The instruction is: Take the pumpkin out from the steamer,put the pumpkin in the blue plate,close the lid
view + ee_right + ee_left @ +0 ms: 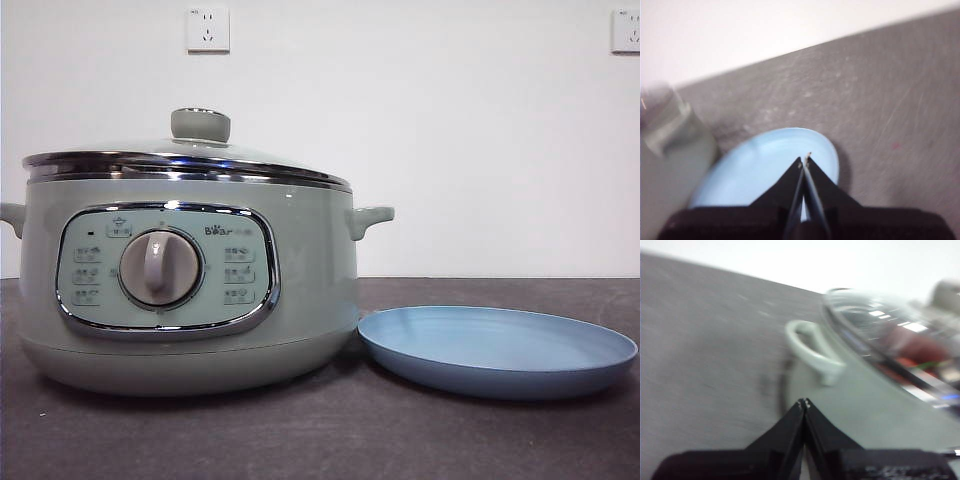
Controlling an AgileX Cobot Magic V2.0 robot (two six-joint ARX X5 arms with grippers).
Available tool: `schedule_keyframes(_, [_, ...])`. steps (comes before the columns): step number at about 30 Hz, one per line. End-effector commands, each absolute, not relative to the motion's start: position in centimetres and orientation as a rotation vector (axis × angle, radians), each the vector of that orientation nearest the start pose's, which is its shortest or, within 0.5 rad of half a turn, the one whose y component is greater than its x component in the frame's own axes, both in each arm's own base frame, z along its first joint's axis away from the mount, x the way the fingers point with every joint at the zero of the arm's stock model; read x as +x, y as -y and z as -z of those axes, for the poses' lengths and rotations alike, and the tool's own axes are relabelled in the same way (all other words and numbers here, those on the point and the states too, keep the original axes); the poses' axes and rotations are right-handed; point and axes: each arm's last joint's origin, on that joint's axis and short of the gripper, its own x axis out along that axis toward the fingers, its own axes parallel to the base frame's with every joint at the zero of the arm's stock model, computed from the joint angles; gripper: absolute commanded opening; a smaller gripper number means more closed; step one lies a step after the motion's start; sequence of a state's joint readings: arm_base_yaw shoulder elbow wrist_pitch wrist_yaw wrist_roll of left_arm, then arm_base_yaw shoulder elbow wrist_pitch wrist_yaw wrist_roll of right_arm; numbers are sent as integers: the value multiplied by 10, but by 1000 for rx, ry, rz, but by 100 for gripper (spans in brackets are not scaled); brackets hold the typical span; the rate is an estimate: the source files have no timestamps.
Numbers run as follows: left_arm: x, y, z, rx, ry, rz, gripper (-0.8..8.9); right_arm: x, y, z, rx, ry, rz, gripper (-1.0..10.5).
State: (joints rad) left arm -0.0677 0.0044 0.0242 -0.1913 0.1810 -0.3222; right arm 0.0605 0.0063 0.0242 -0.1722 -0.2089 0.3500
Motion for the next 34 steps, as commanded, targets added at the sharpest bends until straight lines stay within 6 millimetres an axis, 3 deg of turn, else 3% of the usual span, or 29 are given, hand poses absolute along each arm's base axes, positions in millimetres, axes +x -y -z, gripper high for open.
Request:
schedule_keyframes(1, [94, 14, -149, -527, -267, 279, -4, 95, -12, -150, 628, -240, -208, -16])
schedule_keyframes(8, [93, 15, -152, -528, -263, 314, -8, 95, -12, -152, 626, -233, -217, -16])
schedule_keyframes(14, [88, 15, -176, -524, -227, 328, -8, 92, -12, -170, 624, -198, -228, -16])
schedule_keyframes(22, [89, 14, -223, -447, -269, 308, -8, 91, -12, -216, 547, -168, -239, -16])
schedule_keyframes(34, [121, 18, -304, -218, -301, 382, -8, 111, -13, -303, 258, -269, -242, -16])
